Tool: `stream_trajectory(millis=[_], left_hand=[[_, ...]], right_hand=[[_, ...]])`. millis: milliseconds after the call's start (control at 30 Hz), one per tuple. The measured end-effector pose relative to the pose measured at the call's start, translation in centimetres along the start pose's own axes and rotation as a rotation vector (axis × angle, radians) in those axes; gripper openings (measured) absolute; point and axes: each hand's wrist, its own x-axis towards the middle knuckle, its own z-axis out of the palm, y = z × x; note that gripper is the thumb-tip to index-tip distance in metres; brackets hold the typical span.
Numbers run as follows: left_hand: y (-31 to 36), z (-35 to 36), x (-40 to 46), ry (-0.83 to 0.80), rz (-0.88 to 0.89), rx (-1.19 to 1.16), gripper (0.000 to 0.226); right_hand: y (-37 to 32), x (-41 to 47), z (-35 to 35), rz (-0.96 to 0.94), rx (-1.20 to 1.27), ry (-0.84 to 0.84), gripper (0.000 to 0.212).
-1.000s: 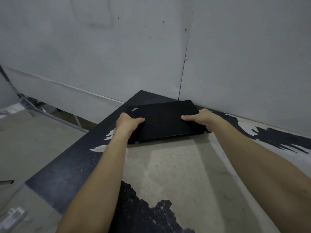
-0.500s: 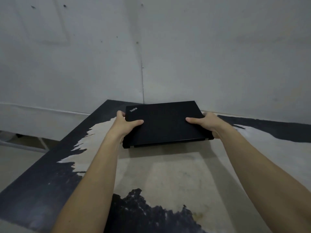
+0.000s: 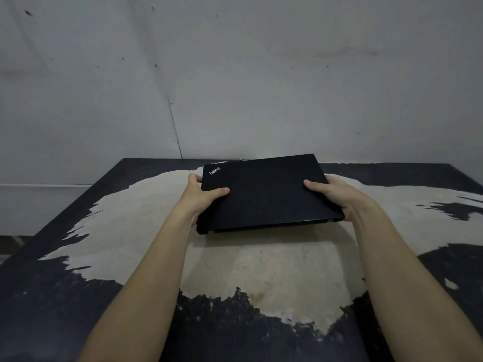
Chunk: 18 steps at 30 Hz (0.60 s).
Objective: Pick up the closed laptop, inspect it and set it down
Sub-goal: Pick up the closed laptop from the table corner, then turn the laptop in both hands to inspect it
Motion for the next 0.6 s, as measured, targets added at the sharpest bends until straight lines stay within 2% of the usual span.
stream_trajectory(millis=[100, 267, 400, 500, 600], left_hand=[[-0.2, 0.3, 0.1, -0.022, 0.005, 0.0, 0.068], [-0.3, 0.5, 0.3, -0.056, -0.02, -0.01, 0.063], [-0.9, 0.4, 0.6, -0.11, -0.06, -0.067, 0.05], [-1.1, 0.4, 0.8, -0.141, -0.084, -0.187, 0.039], [-0.7, -0.1, 1.1, -0.234, -0.128, -0.366, 0.046]], right_hand=[[1.0, -0.9, -0.6, -0.002, 0.07, -0.005, 0.033], [2.3, -1.4, -0.8, -0.014, 0.091, 0.067, 0.039], [2.5, -1.6, -0.9, -0.031, 0.134, 0.104, 0.038], [2.7, -1.6, -0.8, -0.018, 0.186, 0.132, 0.04], [2.9, -1.6, -0.4, -0.001, 0.275, 0.153, 0.037]])
